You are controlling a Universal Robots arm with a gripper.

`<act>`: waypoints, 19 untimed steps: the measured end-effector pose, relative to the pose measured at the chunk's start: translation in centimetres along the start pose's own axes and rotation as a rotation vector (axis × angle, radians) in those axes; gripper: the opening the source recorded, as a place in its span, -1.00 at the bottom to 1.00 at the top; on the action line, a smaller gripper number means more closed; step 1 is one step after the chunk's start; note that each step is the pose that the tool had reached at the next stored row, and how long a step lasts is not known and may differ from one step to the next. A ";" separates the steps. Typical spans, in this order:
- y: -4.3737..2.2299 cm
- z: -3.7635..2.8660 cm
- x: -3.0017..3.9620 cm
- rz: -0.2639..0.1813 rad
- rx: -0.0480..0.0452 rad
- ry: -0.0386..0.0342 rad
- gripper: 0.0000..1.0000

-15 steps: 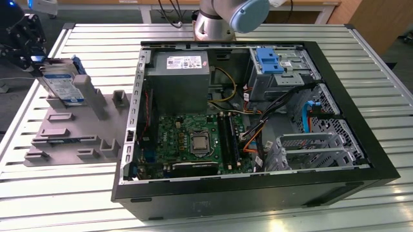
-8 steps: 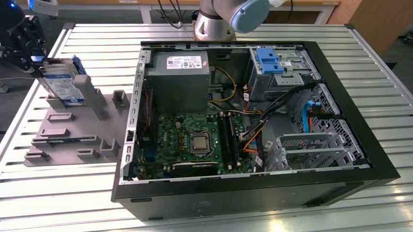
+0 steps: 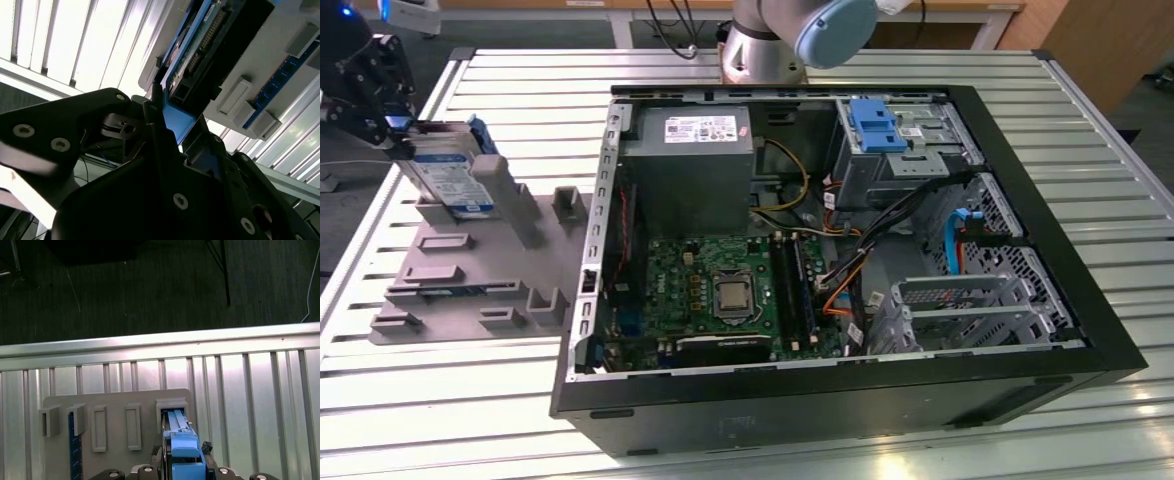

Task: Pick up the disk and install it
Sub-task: 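Pick up the disk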

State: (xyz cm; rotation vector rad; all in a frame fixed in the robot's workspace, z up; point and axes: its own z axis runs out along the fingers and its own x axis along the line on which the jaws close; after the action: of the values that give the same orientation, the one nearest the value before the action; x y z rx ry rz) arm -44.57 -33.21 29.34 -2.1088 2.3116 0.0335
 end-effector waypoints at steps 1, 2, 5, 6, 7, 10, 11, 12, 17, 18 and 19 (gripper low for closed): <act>0.00 0.01 0.00 0.000 0.0001 -0.0001 -0.22; 0.00 0.01 0.00 0.000 0.0002 -0.0002 -0.24; 0.00 0.01 0.06 -0.003 0.0001 0.0001 -0.25; -0.01 0.01 0.08 -0.010 0.0000 0.0001 -0.25; -0.01 0.01 0.10 -0.019 -0.0002 0.0003 -0.25; -0.01 0.00 0.13 -0.048 -0.0011 0.0005 -0.25; -0.01 0.00 0.14 -0.053 -0.0012 0.0006 -0.25; -0.01 0.00 0.14 -0.054 -0.0013 0.0006 -0.25; -0.01 0.00 0.14 -0.078 -0.0019 0.0008 -0.25; -0.01 0.00 0.14 -0.078 -0.0018 0.0008 -0.25; -0.01 0.00 0.14 -0.078 -0.0018 0.0008 -0.25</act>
State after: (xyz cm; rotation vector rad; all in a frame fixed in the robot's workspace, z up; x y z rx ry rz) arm -44.58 -33.35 29.33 -2.1985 2.2277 0.0340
